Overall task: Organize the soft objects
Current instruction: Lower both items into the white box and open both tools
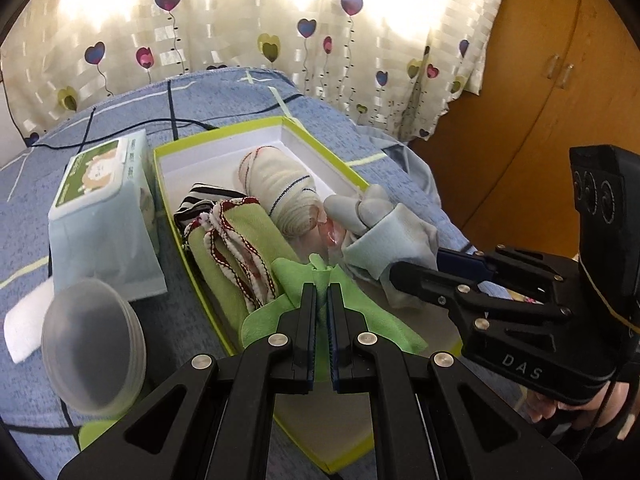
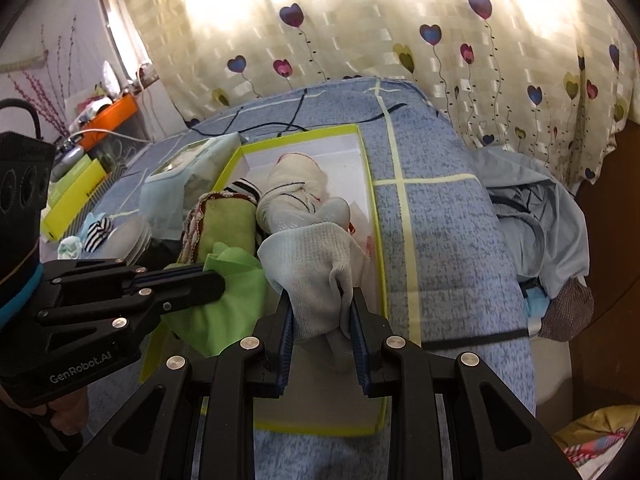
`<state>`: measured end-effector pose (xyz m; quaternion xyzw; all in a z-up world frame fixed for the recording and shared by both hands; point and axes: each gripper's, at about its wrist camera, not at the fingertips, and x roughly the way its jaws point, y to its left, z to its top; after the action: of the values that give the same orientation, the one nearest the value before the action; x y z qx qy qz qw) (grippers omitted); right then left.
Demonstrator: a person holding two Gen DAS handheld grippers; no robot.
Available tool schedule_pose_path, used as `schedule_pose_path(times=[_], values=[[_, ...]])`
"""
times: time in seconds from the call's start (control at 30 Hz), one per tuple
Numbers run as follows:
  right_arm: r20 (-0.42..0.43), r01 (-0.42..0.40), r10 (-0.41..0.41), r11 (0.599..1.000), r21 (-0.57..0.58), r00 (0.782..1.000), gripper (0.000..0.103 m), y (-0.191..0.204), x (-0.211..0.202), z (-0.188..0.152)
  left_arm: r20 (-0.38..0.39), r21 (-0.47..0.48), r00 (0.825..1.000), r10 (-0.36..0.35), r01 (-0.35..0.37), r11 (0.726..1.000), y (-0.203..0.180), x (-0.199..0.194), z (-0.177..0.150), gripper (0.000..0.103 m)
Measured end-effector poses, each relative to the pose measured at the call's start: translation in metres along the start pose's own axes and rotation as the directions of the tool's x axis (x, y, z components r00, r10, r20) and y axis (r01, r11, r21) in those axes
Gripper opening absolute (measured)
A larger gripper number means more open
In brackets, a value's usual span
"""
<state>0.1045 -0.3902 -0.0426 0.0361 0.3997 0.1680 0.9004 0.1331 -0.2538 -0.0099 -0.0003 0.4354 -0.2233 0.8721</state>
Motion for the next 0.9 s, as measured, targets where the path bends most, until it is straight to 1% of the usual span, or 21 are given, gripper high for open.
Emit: schedule_pose_path(times=[0.3, 0.4, 0.5, 0.6, 0.67, 0.73, 0.9], values=[[-0.001, 0.006, -0.006, 1.000, -0.028, 1.000, 0.024, 0.000, 0.013, 0.014, 0.020, -0.013, 0.999, 0.038, -0.038, 0.999, 0.009, 0.008, 0.014, 0.005], [-0.001, 0.008, -0.008, 0.999, -0.031, 1.000, 0.024, 0.000, 0.016, 0.017, 0.025, -0.023, 0.999, 0.042, -0.042, 0.999, 0.011, 0.010, 0.017, 0.005], [-0.003, 0.011, -0.011, 0.999, -0.037, 1.000, 0.026, 0.001, 0.020, 0.020, 0.022, -0.036, 0.999, 0.030, -0.029, 0.999, 0.014, 0.011, 0.018, 0.005], [0.001, 0.013, -0.013, 0.999, -0.042, 1.000, 0.032, 0.002, 0.018, 0.021, 0.021, -0.035, 1.000, 0.022, -0.022, 0.999, 0.014, 0.009, 0.017, 0.005], [0.009, 0.022, -0.021, 0.999, -0.044, 1.000, 0.047, 0.004, 0.014, 0.020, 0.023, -0.028, 1.000, 0.015, -0.014, 1.000, 0.013, 0.005, 0.016, 0.006], [0.022, 0.028, -0.027, 0.998, -0.048, 0.999, 0.050, 0.006, 0.008, 0.020, 0.032, -0.019, 0.999, 0.011, -0.011, 1.000, 0.010, 0.001, 0.016, 0.006], [0.063, 0.059, -0.054, 0.996, -0.073, 0.997, 0.052, 0.013, -0.011, 0.020, 0.057, -0.006, 0.998, 0.019, -0.018, 1.000, 0.005, -0.012, 0.016, 0.008]])
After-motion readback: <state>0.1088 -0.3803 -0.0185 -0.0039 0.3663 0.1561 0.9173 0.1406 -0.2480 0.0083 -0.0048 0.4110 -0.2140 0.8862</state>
